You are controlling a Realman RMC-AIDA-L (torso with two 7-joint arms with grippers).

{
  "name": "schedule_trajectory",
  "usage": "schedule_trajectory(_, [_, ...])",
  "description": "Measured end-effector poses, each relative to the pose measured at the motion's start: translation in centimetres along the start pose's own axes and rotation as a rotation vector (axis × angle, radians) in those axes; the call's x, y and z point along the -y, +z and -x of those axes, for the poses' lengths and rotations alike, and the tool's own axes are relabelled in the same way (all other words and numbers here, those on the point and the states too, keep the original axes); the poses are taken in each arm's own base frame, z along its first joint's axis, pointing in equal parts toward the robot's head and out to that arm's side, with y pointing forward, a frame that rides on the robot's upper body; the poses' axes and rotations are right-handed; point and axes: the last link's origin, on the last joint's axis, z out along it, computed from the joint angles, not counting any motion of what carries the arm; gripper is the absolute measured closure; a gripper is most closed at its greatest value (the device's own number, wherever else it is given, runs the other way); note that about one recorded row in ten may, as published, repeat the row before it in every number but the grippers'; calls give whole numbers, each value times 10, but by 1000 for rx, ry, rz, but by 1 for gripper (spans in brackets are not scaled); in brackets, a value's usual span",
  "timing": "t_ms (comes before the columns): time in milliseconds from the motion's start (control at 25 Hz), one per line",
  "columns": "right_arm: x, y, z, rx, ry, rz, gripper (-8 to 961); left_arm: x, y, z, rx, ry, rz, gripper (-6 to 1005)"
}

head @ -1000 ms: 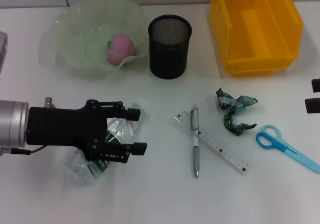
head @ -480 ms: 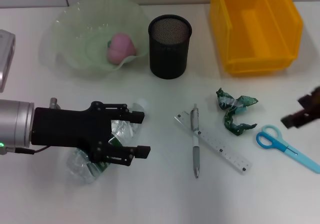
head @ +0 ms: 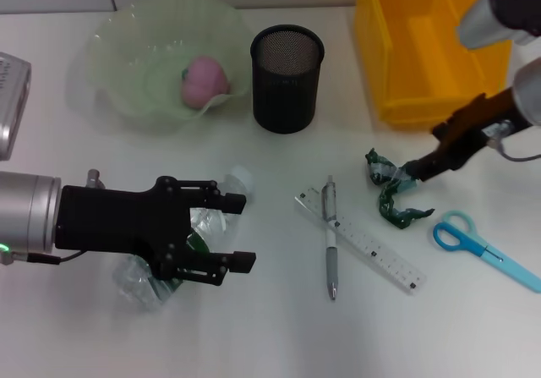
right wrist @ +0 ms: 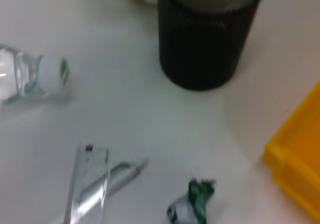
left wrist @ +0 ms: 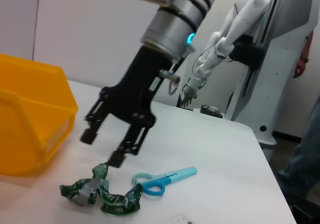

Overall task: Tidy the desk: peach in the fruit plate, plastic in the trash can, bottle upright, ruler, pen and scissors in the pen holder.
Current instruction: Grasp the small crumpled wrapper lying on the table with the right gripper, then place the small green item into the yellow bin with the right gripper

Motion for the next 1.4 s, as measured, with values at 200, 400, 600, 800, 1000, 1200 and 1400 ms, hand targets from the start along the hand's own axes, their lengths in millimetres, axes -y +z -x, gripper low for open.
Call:
schedule_trajectory(200, [-7, 20, 11, 37, -24, 48, 194, -1, 0, 1, 1, -5, 1, 203])
schedule_trajectory(400, [-10, 36, 14, 12, -20, 84, 221, -1, -1, 1, 2, -6, 0, 203])
schedule_trajectory(600, [-9, 46, 13, -1, -10, 84, 283, 0, -1, 1, 2, -6, -1, 204])
schedule_trajectory(800, [-9, 47, 12, 5, -18, 79, 459, 0, -2, 0, 0, -6, -1, 204])
schedule_trajectory(1000, [-8, 45, 10, 8, -12, 80, 661, 0, -2, -1, 0, -6, 1, 204])
schedule_trajectory(1200, [-9, 21, 10, 81, -7, 91, 704, 0, -3, -1, -3, -8, -1, 203])
schedule_trajectory(1400, [4, -50, 7, 313, 34, 47, 750, -1, -3, -2, -7, -7, 3, 203])
